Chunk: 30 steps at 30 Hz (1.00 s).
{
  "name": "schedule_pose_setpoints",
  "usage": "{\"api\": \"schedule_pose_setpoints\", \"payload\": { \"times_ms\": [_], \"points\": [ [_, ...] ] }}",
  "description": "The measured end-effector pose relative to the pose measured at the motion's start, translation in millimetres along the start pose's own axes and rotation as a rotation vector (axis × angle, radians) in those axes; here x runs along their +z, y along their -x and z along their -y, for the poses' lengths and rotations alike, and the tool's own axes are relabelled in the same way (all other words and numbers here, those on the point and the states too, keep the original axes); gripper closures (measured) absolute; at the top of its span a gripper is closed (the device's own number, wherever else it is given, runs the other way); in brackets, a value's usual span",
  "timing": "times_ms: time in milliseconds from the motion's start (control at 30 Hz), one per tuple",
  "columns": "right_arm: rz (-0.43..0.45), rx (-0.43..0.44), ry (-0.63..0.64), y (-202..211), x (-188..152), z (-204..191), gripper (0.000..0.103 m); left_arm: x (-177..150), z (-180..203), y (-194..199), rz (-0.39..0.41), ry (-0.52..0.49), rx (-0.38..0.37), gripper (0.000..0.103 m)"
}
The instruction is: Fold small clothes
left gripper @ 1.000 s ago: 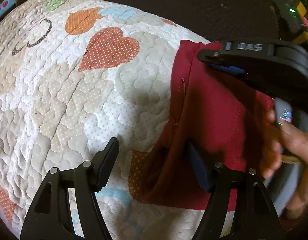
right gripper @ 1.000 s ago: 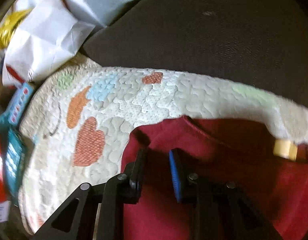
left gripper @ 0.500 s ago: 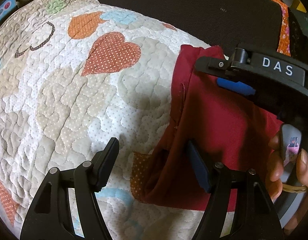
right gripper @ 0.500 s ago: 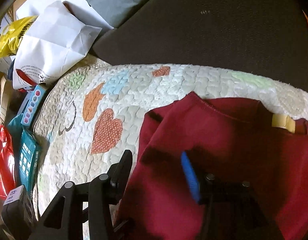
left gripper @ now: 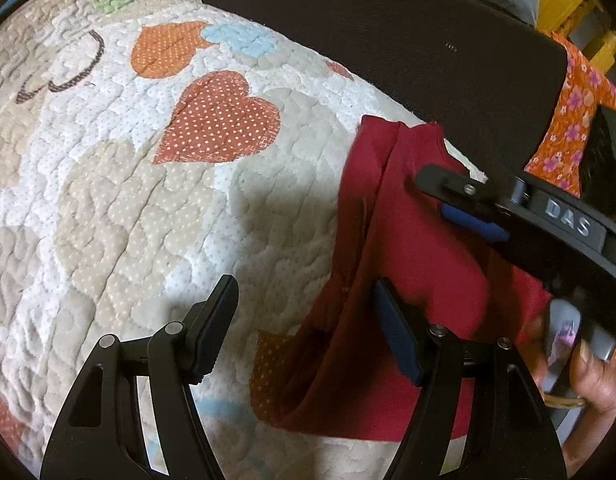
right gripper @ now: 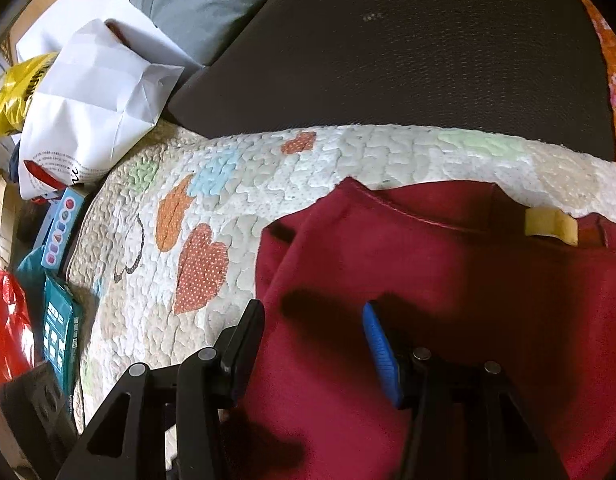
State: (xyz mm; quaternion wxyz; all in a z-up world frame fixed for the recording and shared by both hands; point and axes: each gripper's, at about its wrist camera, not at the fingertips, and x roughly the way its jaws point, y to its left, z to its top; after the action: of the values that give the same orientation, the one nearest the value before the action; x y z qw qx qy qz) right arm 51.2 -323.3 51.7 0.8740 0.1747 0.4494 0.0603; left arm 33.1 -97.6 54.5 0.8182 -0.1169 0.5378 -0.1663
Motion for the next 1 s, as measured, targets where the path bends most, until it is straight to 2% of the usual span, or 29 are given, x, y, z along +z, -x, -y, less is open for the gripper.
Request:
{"api": "schedule_pose_setpoints", "payload": {
  "times_ms": [133, 267, 400, 500, 633, 700, 733, 800, 867, 933, 1000],
  "points": [
    [0.017, 0.015, -0.021, 7.2, 3.1, 6.1, 0.054, 1.9, -1.7, -10.4, -0.018, 0.018, -0.035, 0.032],
    [0.027, 0.018, -0.029, 8.6, 7.6, 10.0, 0.054, 4.0, 3.9, -15.0, 0.003, 0.001, -0.049, 0.03],
    [0.044, 0.032, -0.059, 17.9, 7.3, 22.9, 0.054, 8.1, 8.7, -20.8, 0.017, 0.016, -0.074, 0.024],
    [0.048, 0.02, -0.057, 29.9, 2.6, 37.3, 0.054, 12.1, 10.5, -25.3, 0.034, 0.028, -0.084, 0.018],
    [0.052, 0.037, -0.083, 44.6, -9.5, 59.4, 0.054, 7.7, 18.5, -26.3, 0.047, 0.005, -0.084, 0.018],
    [0.05, 0.045, -0.091, 47.5, -12.0, 64.5, 0.054, 8.1, 22.5, -32.4, 0.04, -0.015, -0.115, 0.018],
    [0.049, 0.044, -0.093, 48.6, -13.0, 66.4, 0.054, 6.6, 25.7, -34.1, 0.031, -0.025, -0.14, 0.021],
    [0.052, 0.041, -0.101, 51.4, -14.2, 69.1, 0.054, 4.2, 34.2, -40.2, 0.001, -0.06, -0.197, 0.039],
    [0.055, 0.044, -0.114, 53.5, -15.6, 72.0, 0.054, 2.9, 37.4, -42.5, -0.004, -0.069, -0.205, 0.04],
    [0.053, 0.054, -0.127, 54.5, -17.7, 75.1, 0.054, 4.1, 33.4, -42.4, -0.015, -0.045, -0.221, 0.049],
    [0.051, 0.056, -0.135, 54.4, -19.9, 75.9, 0.054, 7.4, 21.8, -42.5, -0.035, 0.017, -0.257, 0.068]
  ]
}}
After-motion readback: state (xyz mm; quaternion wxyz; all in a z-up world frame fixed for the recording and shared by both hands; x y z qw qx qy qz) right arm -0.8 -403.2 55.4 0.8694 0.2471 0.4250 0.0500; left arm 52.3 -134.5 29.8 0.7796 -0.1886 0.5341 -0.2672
